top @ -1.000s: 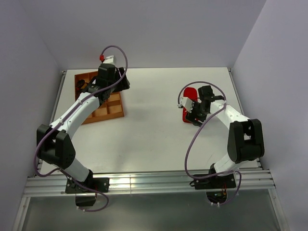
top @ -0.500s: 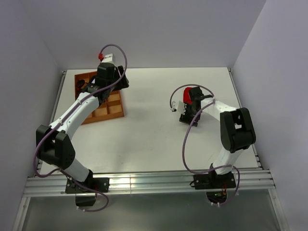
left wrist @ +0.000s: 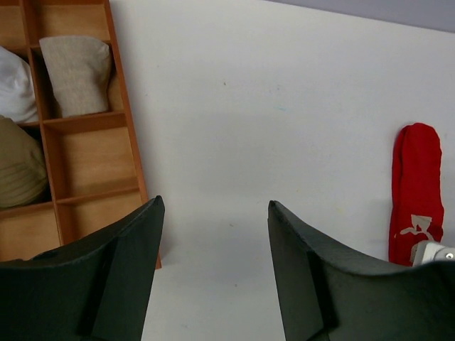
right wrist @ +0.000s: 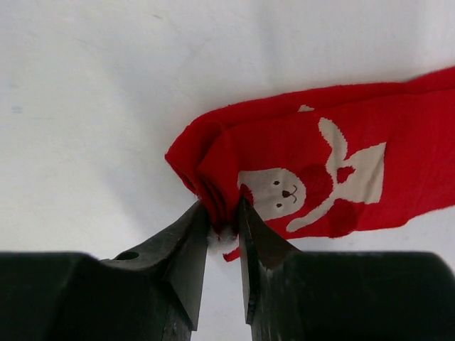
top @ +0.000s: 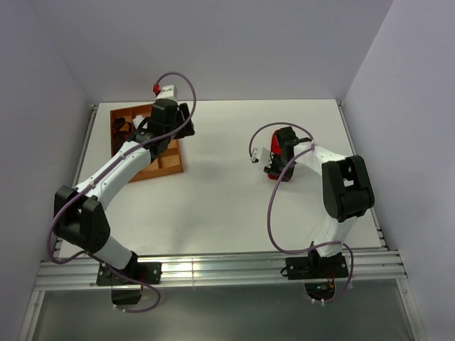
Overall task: Roll the socks
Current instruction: Roll the sock at the center of the board.
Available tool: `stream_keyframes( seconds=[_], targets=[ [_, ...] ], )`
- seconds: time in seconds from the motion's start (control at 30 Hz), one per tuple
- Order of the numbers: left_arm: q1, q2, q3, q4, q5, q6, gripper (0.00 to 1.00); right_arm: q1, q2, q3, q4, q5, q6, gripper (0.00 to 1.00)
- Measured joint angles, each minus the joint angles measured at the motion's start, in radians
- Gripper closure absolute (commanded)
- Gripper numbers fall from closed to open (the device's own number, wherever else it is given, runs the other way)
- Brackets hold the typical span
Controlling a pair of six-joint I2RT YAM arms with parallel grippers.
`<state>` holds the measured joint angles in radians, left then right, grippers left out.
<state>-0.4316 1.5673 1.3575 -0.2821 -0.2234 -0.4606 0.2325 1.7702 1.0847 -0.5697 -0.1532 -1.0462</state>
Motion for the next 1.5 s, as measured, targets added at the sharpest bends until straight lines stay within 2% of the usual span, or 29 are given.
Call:
stream_keyframes(
  seconds=[0.2,0.43,0.6,0.7,0.8,0.93,1.07,1.33,1.5],
  targets=[
    [-0.052,-0.093,-0.138,0.040,-0.040,-0.022,0.42,0.003,0.033,0.152,-0.206,-0.183,0.013,0.68],
    [-0.112,-0.306,-0.304,0.125,-0.054,-0.034,0.49,0.008,0.207,0.405,-0.534,-0.440,-0.022,0.67],
    [-0.216,-0.381,-0.368,0.174,-0.083,-0.029,0.52,0.019,0.323,0.427,-0.673,-0.569,-0.064,0.67],
    [-0.283,-0.386,-0.394,0.187,-0.088,-0.013,0.59,0.049,0.335,0.408,-0.706,-0.627,-0.075,0.67],
    [-0.349,-0.384,-0.425,0.203,-0.082,0.024,0.60,0.094,0.338,0.391,-0.732,-0.682,-0.075,0.68],
    [-0.431,-0.335,-0.441,0.248,-0.038,0.088,0.60,0.126,0.376,0.386,-0.749,-0.775,-0.063,0.68],
    [-0.487,-0.218,-0.443,0.307,0.060,0.135,0.60,0.094,0.430,0.380,-0.755,-0.839,-0.020,0.68],
    [-0.496,-0.032,-0.441,0.382,0.221,0.179,0.60,-0.020,0.495,0.373,-0.755,-0.880,0.098,0.69],
    [-0.497,0.104,-0.423,0.421,0.312,0.188,0.58,-0.030,0.495,0.357,-0.742,-0.882,0.183,0.71]
  ],
)
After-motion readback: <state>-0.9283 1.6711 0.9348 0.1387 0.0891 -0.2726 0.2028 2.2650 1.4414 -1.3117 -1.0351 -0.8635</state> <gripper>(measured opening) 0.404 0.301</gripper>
